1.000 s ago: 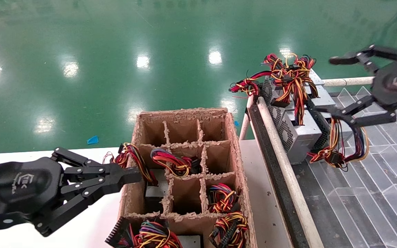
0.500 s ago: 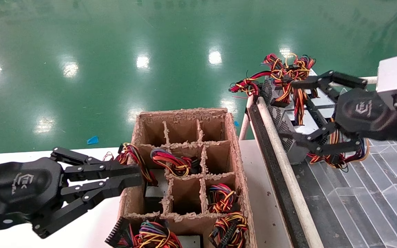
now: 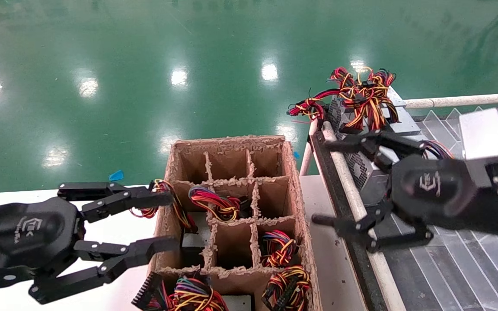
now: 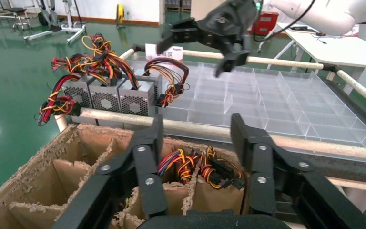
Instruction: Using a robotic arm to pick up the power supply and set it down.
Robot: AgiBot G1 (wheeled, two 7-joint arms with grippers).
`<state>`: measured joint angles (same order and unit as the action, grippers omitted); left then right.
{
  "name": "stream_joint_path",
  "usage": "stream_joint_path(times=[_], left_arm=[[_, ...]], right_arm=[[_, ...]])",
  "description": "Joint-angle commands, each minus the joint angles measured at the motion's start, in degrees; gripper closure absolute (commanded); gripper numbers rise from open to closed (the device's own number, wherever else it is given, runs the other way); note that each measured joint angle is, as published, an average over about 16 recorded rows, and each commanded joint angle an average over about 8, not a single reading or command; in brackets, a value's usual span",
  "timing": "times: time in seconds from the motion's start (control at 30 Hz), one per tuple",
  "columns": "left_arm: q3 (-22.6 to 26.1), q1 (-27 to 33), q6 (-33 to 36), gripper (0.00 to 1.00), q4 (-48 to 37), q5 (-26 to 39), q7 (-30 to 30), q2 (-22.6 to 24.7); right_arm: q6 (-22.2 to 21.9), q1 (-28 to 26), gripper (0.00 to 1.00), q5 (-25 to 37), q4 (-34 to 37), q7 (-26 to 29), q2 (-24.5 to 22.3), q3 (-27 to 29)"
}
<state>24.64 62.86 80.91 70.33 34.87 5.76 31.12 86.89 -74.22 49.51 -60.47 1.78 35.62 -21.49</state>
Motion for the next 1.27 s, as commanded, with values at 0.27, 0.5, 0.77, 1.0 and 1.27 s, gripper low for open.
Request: stream_joint_path(times=[0.27, 0.5, 0.77, 1.0, 1.27], left_arm=[[0.0, 0.0, 0.0, 0.0, 0.0, 0.0, 0.0, 0.0], [0.0, 0.0, 0.0, 0.0, 0.0, 0.0, 0.0, 0.0], [0.0, 0.0, 0.0, 0.0, 0.0, 0.0, 0.0, 0.0], [0.0, 0.0, 0.0, 0.0, 0.0, 0.0, 0.0, 0.0], [0.0, 0.0, 0.0, 0.0, 0.0, 0.0, 0.0, 0.0]], right_arm=[[-0.9, 9.7, 0.0, -5.9, -10.1, 6.9, -0.5, 4.2], [-1.3, 14.2, 0.0, -8.6, -14.6, 9.6, -0.7, 6.1], [-1.4, 14.1, 0.0, -8.6, -14.5, 9.5, -0.7, 6.1], [-1.3, 13.5, 0.0, -8.2, -13.8, 9.3, -0.7, 5.8], [-1.3, 13.1, 0.0, -7.9, -13.5, 9.1, -0.7, 5.7]])
